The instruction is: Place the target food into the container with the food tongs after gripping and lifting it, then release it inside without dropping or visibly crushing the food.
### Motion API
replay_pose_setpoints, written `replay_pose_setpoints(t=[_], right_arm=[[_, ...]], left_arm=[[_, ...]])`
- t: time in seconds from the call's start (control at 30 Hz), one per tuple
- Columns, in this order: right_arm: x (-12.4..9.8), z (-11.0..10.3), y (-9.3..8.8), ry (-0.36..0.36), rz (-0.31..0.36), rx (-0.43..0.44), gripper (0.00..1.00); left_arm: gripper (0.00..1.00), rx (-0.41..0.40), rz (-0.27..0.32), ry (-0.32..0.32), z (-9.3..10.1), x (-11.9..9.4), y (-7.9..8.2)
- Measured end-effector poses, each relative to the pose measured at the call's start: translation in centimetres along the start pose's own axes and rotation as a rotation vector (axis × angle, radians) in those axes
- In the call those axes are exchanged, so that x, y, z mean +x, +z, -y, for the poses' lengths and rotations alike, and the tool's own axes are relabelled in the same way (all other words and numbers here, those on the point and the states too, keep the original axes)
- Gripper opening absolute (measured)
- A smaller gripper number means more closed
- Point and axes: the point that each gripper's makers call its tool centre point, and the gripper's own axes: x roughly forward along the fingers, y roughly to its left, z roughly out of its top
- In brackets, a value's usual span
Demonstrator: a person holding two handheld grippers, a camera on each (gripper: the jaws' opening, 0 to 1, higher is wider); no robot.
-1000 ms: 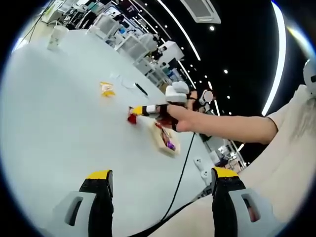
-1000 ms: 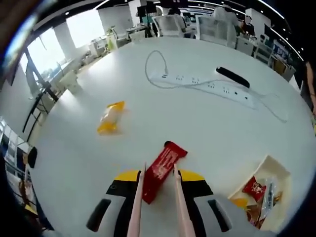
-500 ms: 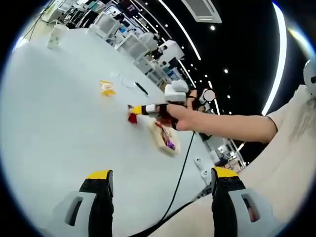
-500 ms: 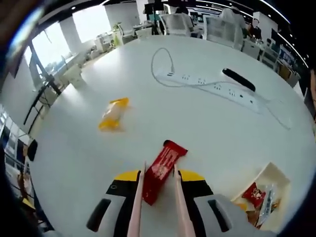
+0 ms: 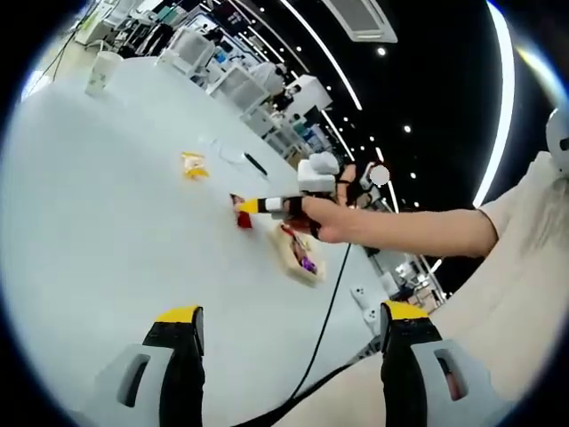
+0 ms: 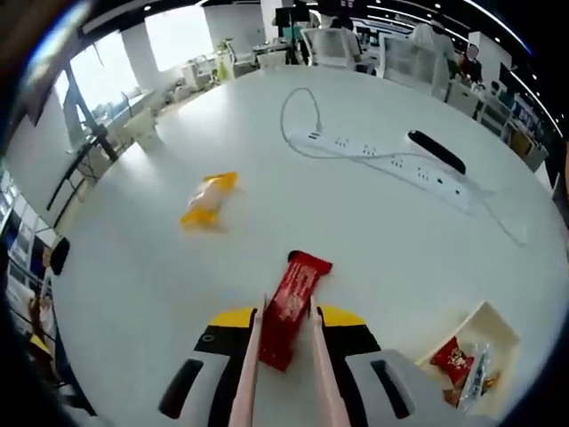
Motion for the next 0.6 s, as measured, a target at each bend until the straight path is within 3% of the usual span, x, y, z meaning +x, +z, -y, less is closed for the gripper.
replay_pose_setpoints(t=[0.27, 0.37, 0.47, 0.6], right_arm=[[-0.2, -0.2, -0.1, 0.019, -0.011, -0.019, 0.23], [-0.4, -0.1, -0.3, 0.025, -0.01, 0.012, 0.23], [-0.6, 0.4, -0.6, 0.029, 0.01, 0.106, 0.23], [-0.8, 0.6, -0.8, 0.028, 0.008, 0.075, 0.23]], left_arm=[[0.81, -0.002, 0.012, 0.01, 0.5, -0.6, -0.8], [0.81, -0.003, 0.014, 0.011, 0.7, -0.6, -1.1], [0.81, 0.001, 0.009, 0.008, 0.8, -0.7, -1.3], [0.81, 0.008, 0.013, 0.007, 0.9, -0.9, -1.2]])
